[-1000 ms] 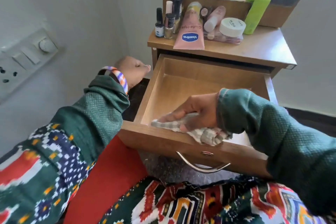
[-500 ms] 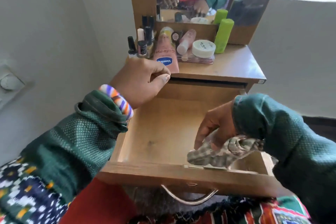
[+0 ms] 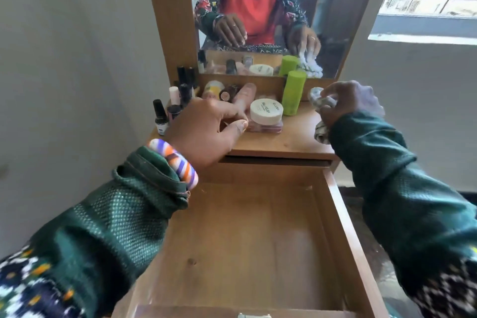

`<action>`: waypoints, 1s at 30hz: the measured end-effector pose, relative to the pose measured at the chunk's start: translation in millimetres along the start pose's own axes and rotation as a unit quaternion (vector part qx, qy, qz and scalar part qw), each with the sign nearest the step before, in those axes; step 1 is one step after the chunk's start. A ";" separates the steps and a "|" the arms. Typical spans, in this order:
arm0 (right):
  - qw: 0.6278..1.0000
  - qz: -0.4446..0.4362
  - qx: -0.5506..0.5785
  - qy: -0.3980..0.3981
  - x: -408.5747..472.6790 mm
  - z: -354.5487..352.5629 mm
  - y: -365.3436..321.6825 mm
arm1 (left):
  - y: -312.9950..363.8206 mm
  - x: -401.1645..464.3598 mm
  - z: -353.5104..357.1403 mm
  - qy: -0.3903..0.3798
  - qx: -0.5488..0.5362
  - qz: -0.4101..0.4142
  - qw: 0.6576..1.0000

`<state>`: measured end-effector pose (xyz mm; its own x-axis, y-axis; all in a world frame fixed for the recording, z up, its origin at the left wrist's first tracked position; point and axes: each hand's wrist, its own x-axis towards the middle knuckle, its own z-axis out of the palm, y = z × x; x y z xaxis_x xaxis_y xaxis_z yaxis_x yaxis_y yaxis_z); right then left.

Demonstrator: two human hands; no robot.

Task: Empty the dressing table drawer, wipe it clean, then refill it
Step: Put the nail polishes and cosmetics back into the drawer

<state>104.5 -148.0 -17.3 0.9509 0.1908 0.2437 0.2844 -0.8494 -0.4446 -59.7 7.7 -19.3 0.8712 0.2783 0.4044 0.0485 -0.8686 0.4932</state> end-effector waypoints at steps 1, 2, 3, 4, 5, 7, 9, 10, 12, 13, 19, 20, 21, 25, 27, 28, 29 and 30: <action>1.000 0.007 -0.026 0.006 7.0 7.6 -0.1 | -3.3 3.7 -0.8 0.009 0.003 -0.003 1.000; 0.999 0.009 -0.046 0.009 13.4 14.9 -0.1 | -6.4 6.8 -1.8 0.016 0.007 -0.005 1.000; 0.998 0.010 -0.063 0.006 16.5 20.1 -0.6 | -9.0 8.1 -3.6 0.022 0.010 -0.009 1.000; 0.997 0.011 -0.077 -0.001 19.4 25.1 -1.0 | -11.3 8.7 -5.3 0.028 0.015 -0.013 0.999; 0.996 0.014 -0.085 -0.012 21.4 28.6 -1.3 | -13.8 8.9 -6.8 0.034 0.019 -0.017 0.999; 0.995 0.026 -0.084 -0.041 23.8 33.6 -2.6 | -19.0 9.1 -11.4 0.045 0.026 -0.020 0.998; 0.994 0.039 -0.083 -0.067 24.0 35.1 -6.5 | -26.1 12.7 -18.2 0.055 0.030 -0.019 0.998; 0.993 0.045 -0.089 -0.069 24.6 34.4 -8.9 | -30.1 14.8 -23.6 0.064 0.035 -0.016 0.997; 0.991 0.049 -0.108 -0.055 23.0 26.8 -17.1 | -38.5 20.3 -38.6 0.099 0.045 -0.007 0.994; 0.992 0.042 -0.115 -0.039 21.4 21.3 -23.3 | -42.7 23.7 -48.0 0.120 0.048 -0.010 0.992; 0.995 -0.072 -0.075 -0.008 6.0 -6.0 -84.2 | -72.4 45.8 -91.7 0.135 0.104 -0.086 0.982; 0.994 -0.098 -0.052 -0.025 3.8 -6.0 -96.2 | -75.7 48.9 -93.6 0.125 0.108 -0.093 0.982; 0.991 -0.123 -0.028 -0.047 2.8 -2.4 -109.3 | -78.6 51.8 -93.8 0.113 0.111 -0.099 0.982; 0.968 -0.218 -0.004 -0.122 -2.5 27.2 -156.2 | -88.5 64.0 -82.3 0.053 0.114 -0.113 0.986; 0.962 -0.238 -0.008 -0.135 -6.1 42.0 -174.0 | -90.1 72.2 -73.3 0.008 0.117 -0.115 0.986; 0.959 -0.247 -0.017 -0.139 -8.8 48.2 -181.3 | -91.2 77.0 -68.6 -0.015 0.121 -0.120 0.985; 0.956 -0.255 -0.032 -0.140 -11.6 53.3 -187.3 | -92.4 82.3 -64.0 -0.038 0.129 -0.130 0.982; 0.954 -0.261 -0.047 -0.139 -13.3 58.2 -192.1 | -94.1 87.3 -59.5 -0.052 0.143 -0.141 0.978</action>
<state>44.3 41.3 14.7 0.6819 0.7122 0.1667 0.7285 -0.6408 -0.2424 -17.2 138.2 15.4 0.8481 0.4923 0.1959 0.4150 -0.8470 0.3322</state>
